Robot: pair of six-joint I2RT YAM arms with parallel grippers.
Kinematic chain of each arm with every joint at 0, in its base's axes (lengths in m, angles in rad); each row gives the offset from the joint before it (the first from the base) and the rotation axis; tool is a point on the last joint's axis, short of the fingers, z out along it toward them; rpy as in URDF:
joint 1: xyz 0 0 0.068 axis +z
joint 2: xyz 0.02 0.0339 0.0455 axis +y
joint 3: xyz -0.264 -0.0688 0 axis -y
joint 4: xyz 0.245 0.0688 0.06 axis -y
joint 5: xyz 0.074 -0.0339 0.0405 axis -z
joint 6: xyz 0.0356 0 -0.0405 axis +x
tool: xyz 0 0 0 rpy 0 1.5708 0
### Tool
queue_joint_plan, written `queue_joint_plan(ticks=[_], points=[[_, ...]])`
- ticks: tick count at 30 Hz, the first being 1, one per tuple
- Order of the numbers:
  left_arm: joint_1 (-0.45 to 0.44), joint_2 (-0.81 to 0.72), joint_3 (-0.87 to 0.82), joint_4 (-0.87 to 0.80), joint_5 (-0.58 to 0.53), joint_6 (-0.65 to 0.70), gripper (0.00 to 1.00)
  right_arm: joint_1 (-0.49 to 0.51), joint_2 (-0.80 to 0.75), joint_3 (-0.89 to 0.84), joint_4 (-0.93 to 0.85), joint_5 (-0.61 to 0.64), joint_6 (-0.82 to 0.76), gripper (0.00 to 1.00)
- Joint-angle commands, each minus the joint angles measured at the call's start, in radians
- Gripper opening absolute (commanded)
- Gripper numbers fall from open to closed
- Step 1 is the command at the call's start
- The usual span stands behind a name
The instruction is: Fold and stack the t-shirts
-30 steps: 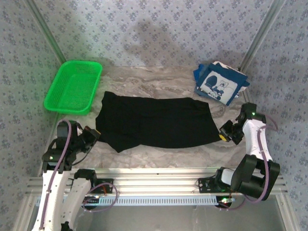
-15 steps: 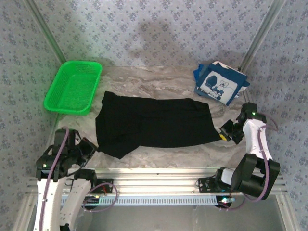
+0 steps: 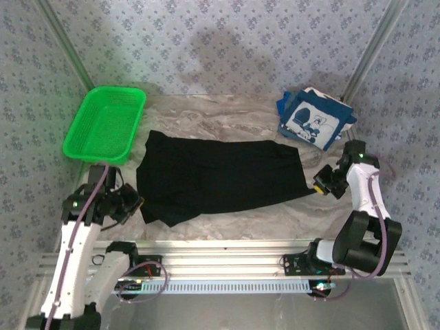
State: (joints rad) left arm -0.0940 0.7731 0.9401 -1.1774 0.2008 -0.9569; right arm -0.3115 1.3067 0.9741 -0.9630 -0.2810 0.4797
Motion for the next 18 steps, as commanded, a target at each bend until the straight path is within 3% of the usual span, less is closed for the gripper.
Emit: queue_joint_plan(ticks=[1,6,18], points=[[-0.007,0.085,0.072,0.113,-0.025,0.076,0.00,0.018,0.054,0.082,0.028,-0.016,0.003,0.00],[-0.015,0.239,0.130,0.210,-0.015,0.151,0.00,0.068,0.172,0.187,0.047,-0.011,-0.007,0.00],[-0.015,0.519,0.338,0.317,-0.044,0.298,0.00,0.078,0.405,0.376,0.040,0.007,-0.035,0.00]])
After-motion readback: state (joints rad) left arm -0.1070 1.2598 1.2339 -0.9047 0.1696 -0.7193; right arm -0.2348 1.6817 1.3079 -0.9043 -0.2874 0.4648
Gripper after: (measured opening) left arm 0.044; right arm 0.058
